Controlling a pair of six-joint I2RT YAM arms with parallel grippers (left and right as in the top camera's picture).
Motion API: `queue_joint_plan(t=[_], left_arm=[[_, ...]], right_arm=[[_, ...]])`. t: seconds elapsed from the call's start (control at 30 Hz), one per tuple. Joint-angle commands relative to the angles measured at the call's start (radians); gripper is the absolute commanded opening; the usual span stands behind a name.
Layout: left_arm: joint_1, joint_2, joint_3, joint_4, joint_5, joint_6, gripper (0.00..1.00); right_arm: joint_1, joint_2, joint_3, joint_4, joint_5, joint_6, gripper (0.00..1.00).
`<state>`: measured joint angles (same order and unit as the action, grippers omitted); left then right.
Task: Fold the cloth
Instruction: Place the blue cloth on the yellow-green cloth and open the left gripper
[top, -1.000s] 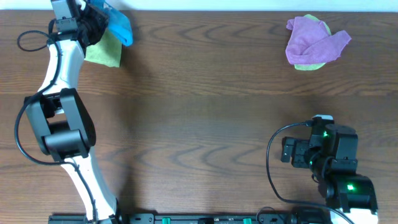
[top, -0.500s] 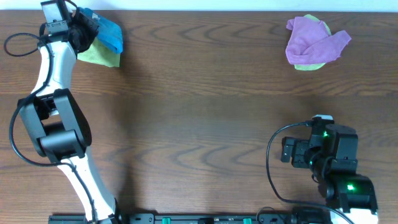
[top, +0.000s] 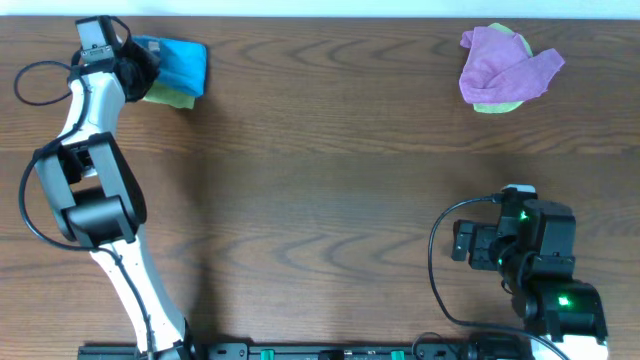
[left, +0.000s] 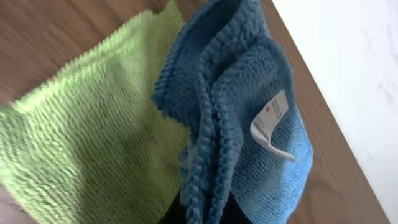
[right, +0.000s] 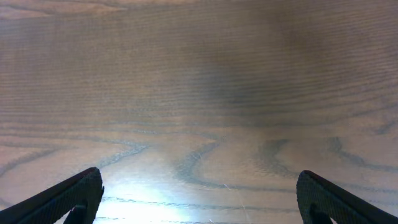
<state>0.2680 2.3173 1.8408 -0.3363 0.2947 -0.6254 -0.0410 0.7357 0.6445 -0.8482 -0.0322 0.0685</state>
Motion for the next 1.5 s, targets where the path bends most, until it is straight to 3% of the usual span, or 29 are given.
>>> queue_joint_plan(t=[0.0, 0.13, 0.27, 0.4, 0.6, 1.07, 1.47], left_arm=[[0.022, 0.0, 0.022, -0.008, -0.044, 0.047, 0.14], [0.045, 0.0, 0.022, -0.008, -0.043, 0.047, 0.33], [0.068, 0.0, 0.022, -0.007, -0.043, 0.062, 0.68], [0.083, -0.006, 0.022, -0.021, -0.043, 0.125, 0.95], [0.093, -0.046, 0.022, -0.062, -0.046, 0.201, 0.95], [0.093, -0.286, 0.022, -0.194, -0.141, 0.207, 0.96], [0.021, -0.479, 0.022, -0.383, 0.019, 0.211, 0.95]], right_arm=[[-0.008, -0.003, -0.003, -0.001, 0.006, 0.013, 0.99], [-0.008, -0.003, -0.003, -0.001, 0.006, 0.013, 0.99], [-0.008, -0.003, -0.004, -0.001, 0.006, 0.013, 0.99], [-0.008, -0.003, -0.004, -0.001, 0.006, 0.013, 0.99], [-0.008, -0.003, -0.003, -0.001, 0.006, 0.013, 0.99], [-0.008, -0.003, -0.003, -0.001, 0.006, 0.013, 0.99], [-0.008, -0.003, -0.003, -0.001, 0.006, 0.013, 0.99]])
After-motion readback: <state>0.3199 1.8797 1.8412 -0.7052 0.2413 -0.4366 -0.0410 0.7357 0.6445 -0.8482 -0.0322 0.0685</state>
